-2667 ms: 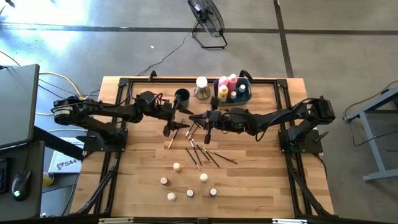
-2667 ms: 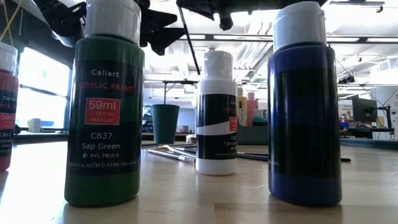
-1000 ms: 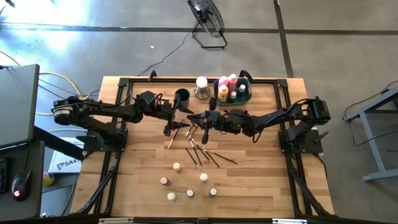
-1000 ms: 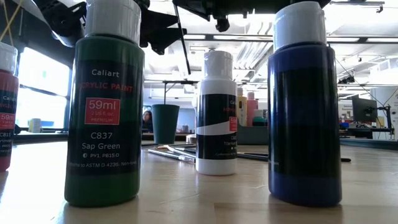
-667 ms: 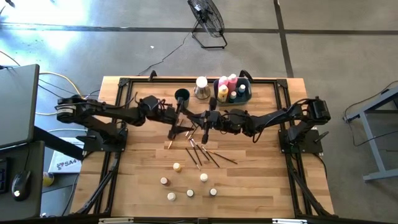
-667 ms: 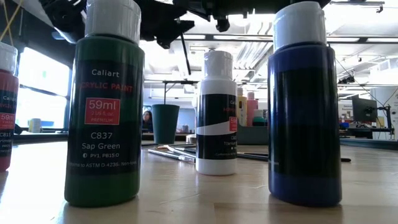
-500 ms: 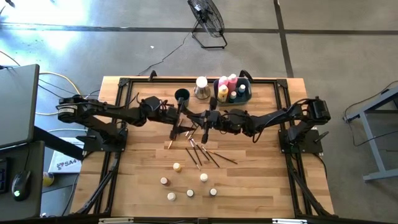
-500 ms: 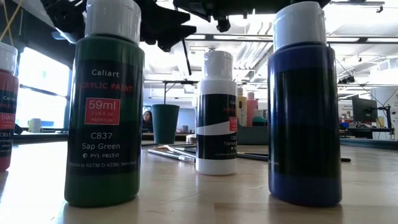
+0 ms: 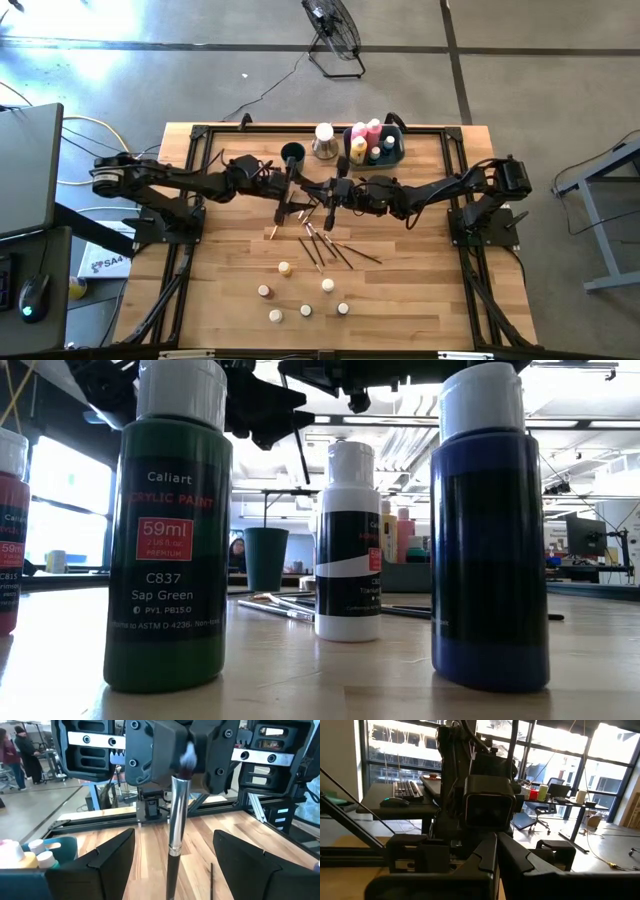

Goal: Pick & Place Paint Supplies
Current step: Put the silver paintbrush into the blue cup

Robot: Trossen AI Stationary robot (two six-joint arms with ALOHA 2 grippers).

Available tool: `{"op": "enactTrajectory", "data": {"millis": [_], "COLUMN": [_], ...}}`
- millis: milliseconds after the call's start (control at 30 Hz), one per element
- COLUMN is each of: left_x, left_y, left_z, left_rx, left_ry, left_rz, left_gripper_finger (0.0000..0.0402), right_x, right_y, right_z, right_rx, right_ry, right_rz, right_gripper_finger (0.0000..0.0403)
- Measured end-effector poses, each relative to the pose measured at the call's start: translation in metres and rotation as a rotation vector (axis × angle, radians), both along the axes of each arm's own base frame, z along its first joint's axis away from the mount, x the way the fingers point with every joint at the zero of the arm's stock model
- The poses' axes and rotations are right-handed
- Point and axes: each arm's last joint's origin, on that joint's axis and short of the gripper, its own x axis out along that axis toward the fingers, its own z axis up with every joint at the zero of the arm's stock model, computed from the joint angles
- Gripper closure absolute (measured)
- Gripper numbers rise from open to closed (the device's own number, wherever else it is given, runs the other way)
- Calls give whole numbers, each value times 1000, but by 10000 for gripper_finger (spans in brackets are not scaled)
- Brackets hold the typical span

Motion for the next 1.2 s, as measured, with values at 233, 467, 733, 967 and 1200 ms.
{"op": "enactTrajectory", "data": {"millis": [233,467,733,967,1200], "left_x": [-2,-2,-2,-2,-2], "left_y": [0,0,0,0,-1], "left_z": [3,2,5,5,6], "left_rx": [0,-21,-48,-75,-92], "left_ry": [-6,3,-16,-19,-23], "left_rz": [0,-8,-10,-12,-16], "left_gripper_finger": [177,257,316,354,391], "right_x": [0,0,0,0,0], "right_y": [0,0,0,0,0], "right_z": [0,0,0,0,0], "right_rx": [0,0,0,0,0], "right_ry": [0,0,0,3,3], "right_rz": [0,0,-1,0,-2], "right_gripper_finger": [399,399,399,399,399]}}
